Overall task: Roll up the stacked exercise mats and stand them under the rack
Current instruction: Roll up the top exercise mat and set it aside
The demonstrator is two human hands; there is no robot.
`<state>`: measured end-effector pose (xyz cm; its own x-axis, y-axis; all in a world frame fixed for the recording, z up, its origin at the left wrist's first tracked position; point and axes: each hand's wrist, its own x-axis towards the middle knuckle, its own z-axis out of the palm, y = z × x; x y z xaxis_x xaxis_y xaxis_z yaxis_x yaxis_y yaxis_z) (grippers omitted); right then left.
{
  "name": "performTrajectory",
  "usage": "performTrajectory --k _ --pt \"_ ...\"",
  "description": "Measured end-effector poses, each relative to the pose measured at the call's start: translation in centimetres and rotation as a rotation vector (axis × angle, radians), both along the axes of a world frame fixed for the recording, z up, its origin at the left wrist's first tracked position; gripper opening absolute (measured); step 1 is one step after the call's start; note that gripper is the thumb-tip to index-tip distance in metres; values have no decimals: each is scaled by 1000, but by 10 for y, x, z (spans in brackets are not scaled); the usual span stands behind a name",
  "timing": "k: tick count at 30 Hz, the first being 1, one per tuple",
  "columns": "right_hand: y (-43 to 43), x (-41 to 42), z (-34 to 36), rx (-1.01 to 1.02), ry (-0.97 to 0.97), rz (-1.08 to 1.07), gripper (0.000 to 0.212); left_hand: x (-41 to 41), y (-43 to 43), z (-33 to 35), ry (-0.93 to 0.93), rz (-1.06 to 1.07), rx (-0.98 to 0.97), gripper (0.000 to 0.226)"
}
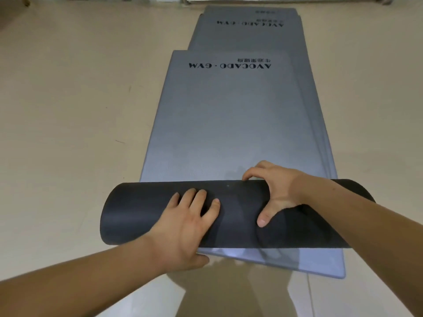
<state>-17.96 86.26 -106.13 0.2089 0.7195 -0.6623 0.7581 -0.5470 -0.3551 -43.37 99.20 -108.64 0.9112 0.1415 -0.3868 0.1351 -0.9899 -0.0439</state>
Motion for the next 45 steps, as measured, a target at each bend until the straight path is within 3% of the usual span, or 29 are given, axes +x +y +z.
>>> performTrajectory --k 3,6,10,14,16,23,25,27,30,31,34,37,40,42,45 --pt "3 -5 10 21 -204 118 93 14 -4 -14 -1 47 73 122" --pt "12 -19 19 -56 -339 187 86 27 7 -21 -14 33 87 116" --pt "15 -38 15 -28 -357 162 91 45 37 -9 -21 4 -20 110" --pt "13 -41 13 20 -402 154 110 74 66 13 45 27 -142 115" --pt "13 -38 15 28 -428 181 107 79 68 17 65 19 -183 111" --pt "15 -29 27 -3 -228 142 86 71 68 33 159 70 -374 80" --pt "18 -22 26 -10 -130 77 86 64 68 38 156 113 -408 87" --pt "21 -11 24 -13 -49 -12 87 47 62 39 -43 88 -259 102" --pt "26 7 17 20 94 -161 79 10 48 24 -463 -9 12 88" --pt "28 10 15 34 147 -216 75 0 46 16 -484 -24 39 87" --pt "34 12 9 82 214 -329 65 -7 46 -8 -271 -1 89 116" --pt "41 8 6 181 -12 -272 63 18 55 -14 -134 59 57 129" --pt "46 0 20 197 -327 -65 54 45 70 -14 -91 54 78 138" --pt "47 -9 24 67 -436 31 79 59 81 -13 -82 43 57 139" --pt "50 -32 10 -164 -539 89 140 78 98 -11 -68 43 -15 137"
